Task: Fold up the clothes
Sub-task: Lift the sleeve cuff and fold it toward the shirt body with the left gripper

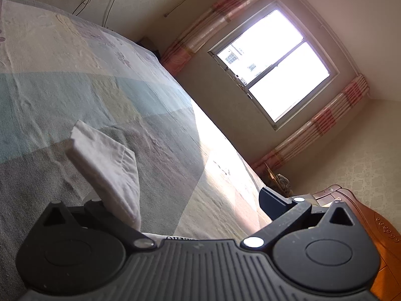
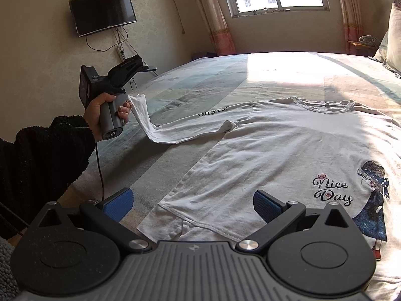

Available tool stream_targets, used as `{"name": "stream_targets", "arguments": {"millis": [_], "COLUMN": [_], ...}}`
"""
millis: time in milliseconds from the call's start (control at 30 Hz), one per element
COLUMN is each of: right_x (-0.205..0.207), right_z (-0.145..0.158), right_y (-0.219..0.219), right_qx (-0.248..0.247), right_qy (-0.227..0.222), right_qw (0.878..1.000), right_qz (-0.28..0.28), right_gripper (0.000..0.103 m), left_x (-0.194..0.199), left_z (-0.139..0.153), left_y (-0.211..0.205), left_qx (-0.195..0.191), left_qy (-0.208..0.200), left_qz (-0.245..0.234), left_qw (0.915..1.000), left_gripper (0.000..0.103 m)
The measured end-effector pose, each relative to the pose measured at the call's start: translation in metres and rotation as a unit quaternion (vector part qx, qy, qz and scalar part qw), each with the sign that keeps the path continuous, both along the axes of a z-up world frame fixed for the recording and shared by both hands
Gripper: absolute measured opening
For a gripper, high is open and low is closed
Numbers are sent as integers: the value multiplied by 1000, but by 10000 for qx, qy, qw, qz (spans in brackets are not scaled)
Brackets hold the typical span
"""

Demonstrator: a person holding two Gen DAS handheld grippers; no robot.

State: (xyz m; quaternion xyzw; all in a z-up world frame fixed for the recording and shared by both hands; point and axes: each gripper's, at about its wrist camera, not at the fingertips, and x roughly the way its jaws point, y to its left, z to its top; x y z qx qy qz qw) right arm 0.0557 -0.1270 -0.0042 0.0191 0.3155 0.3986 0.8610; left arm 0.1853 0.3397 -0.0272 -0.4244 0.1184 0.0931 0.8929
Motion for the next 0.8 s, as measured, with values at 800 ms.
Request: {"name": "stream_targets", "arguments": {"millis": [800], "right_x": [28], "right_z": [-21], "right_y": [-54], "right_qx": [-56], "right_qy": [245], "right_qw": [9996], "right_qz": [-95], "right_gripper": [103], "left_x": [79], "left_z": [44], "left_y": [-76], "left_qx": [-294], "left_qy": [132], "left_qz": [-546], "left_qw": [9980], "left_gripper": [102]}}
